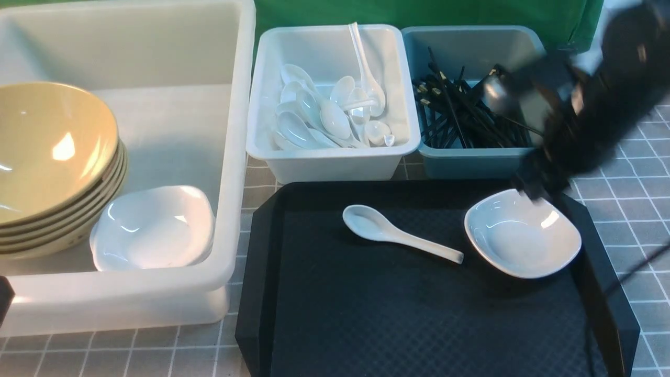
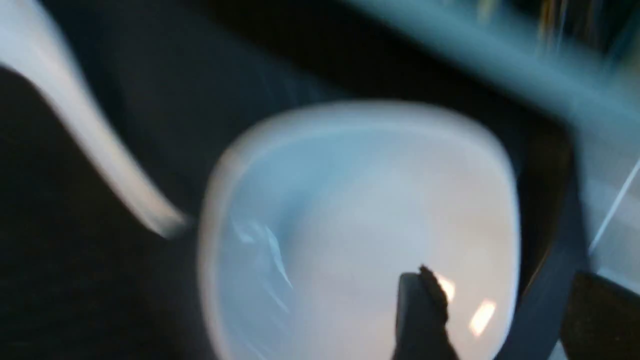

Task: On grey table put chopsticks spoon bowls plates into blue grey white boxes.
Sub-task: 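Reach for and grasp the small white dish on the black tray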

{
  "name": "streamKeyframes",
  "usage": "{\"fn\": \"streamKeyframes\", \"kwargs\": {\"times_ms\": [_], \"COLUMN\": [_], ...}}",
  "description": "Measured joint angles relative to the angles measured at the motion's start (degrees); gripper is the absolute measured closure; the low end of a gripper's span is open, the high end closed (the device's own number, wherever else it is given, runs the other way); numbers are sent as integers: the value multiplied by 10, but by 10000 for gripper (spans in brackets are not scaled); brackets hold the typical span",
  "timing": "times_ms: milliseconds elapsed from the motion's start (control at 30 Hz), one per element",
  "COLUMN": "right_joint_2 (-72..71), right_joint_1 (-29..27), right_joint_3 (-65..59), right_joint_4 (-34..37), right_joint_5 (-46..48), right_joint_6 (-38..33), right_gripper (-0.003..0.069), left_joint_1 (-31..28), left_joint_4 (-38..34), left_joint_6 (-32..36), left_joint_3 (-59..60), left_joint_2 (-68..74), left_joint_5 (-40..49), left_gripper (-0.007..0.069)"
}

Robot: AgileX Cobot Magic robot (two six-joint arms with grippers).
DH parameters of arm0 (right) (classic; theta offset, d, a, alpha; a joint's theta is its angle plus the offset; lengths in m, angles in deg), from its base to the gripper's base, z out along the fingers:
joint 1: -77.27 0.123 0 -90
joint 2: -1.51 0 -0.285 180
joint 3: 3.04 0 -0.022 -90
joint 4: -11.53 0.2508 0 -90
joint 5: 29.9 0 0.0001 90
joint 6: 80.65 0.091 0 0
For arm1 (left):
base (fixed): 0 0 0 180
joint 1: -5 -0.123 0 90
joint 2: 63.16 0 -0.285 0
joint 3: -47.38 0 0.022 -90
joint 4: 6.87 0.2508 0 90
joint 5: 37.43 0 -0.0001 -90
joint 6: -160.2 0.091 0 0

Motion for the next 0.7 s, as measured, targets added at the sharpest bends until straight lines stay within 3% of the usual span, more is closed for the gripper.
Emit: {"fn": "streamKeyframes", "kwargs": {"times_ms": [233, 467, 600, 700], "right_joint_2": [3, 34, 49, 55], "right_joint_1": [-25, -25, -24, -22], "right_joint_3": [-67, -67, -66, -66], "right_joint_4": [3, 1, 8, 12], "right_joint_5": [-111, -138, -149, -147], "right_joint_6": [15, 15, 17, 17], "right_gripper": [205, 139, 139, 188], "left_joint_1": [0, 0, 0, 0], "left_joint_4": [2, 2, 3, 4], "left_joint_6": [1, 1, 1, 1], "left_joint_3": [4, 17, 17, 17], "left_joint_2": [0, 0, 0, 0], "left_joint_5": [-8, -19, -22, -23], "left_gripper": [633, 633, 633, 633]}}
